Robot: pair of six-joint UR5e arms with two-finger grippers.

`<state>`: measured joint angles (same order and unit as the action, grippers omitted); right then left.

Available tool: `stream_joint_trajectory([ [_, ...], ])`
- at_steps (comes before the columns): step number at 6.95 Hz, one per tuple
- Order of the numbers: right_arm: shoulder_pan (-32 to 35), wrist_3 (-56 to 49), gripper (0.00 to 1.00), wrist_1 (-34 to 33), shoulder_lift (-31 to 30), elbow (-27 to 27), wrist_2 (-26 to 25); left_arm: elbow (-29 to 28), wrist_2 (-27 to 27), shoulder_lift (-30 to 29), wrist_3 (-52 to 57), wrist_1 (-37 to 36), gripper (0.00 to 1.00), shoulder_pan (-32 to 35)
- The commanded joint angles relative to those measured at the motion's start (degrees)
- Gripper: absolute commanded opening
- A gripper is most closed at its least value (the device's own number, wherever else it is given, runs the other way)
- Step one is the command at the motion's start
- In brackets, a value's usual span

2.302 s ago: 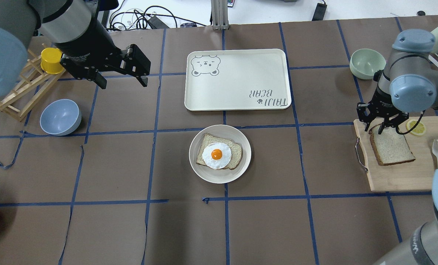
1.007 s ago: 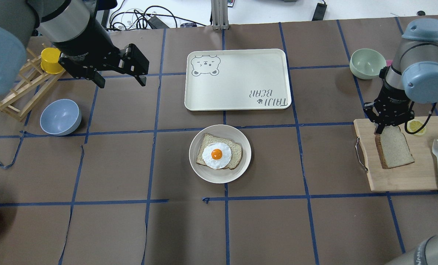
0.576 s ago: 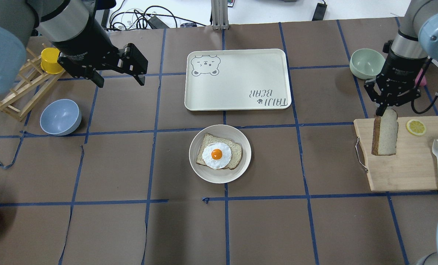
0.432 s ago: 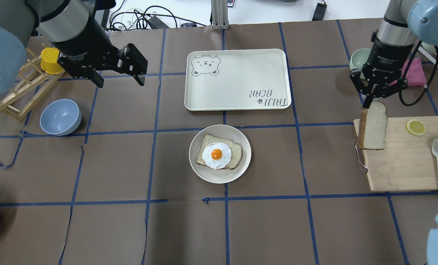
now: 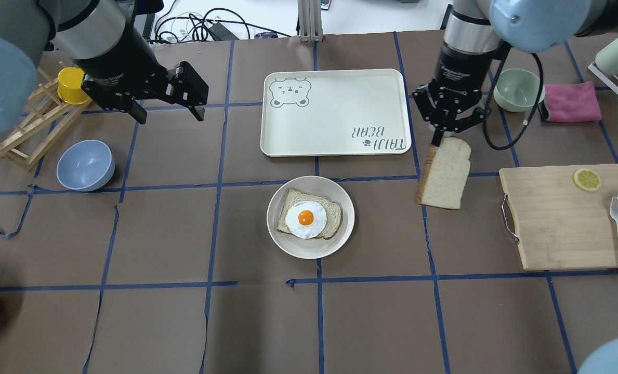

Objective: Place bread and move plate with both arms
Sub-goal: 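Carry the bread slice with the right gripper over the white plate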

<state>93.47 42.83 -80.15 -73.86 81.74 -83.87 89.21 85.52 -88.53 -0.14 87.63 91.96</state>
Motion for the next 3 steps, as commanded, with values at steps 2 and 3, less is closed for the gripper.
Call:
stream_joint_trajectory([
  [2, 10.1, 20.1, 0.00, -5.3, 3.5, -0.3, 9.4, 0.0, 0.1, -0.2, 0.0, -0.1, 1.00, 0.1],
  [3, 14.1, 25.3, 0.00, -8.8, 5.5, -0.3, 9.4, 0.0, 0.0, -0.2, 0.0, -0.1, 1.00, 0.1],
])
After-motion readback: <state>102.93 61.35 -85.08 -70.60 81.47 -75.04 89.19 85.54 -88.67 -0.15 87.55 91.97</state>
